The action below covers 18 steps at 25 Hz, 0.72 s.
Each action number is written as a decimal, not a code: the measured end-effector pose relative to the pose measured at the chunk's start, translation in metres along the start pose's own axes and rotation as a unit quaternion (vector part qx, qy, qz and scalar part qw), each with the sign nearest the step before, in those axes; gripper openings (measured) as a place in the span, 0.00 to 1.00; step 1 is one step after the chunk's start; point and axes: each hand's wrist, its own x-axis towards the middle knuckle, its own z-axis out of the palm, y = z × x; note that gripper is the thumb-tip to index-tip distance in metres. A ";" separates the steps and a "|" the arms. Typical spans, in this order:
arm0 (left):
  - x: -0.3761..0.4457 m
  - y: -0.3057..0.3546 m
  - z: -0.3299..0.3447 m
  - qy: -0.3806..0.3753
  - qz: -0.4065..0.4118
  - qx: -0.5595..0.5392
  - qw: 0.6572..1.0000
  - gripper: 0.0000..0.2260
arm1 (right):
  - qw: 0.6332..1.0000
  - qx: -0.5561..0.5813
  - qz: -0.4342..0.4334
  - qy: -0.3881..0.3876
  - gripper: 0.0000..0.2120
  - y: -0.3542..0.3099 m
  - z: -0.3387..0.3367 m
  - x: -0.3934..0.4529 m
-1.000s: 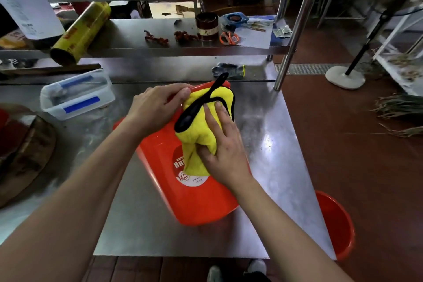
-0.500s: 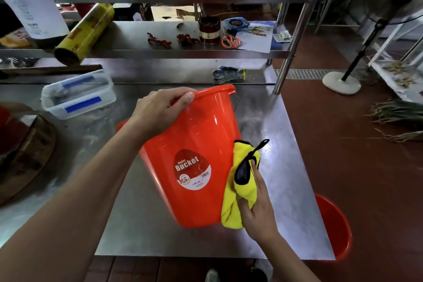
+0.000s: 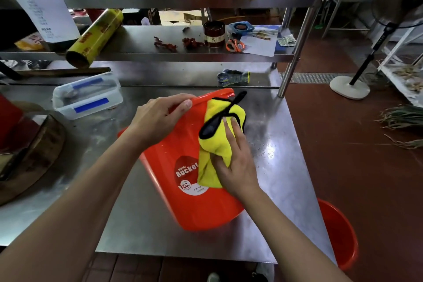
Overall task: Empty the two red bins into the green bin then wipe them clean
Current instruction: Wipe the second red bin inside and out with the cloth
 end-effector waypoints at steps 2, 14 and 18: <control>-0.003 -0.002 -0.001 -0.011 0.008 -0.018 1.000 0.19 | 1.000 -0.014 -0.007 0.008 0.39 -0.012 0.003 0.017; 0.006 0.018 -0.015 -0.038 -0.086 0.133 0.987 0.27 | 0.995 -0.049 -0.090 -0.013 0.42 -0.026 0.026 -0.033; 0.012 0.013 -0.007 -0.028 -0.091 0.120 0.988 0.19 | 0.994 -0.062 -0.084 -0.020 0.42 -0.019 0.031 -0.044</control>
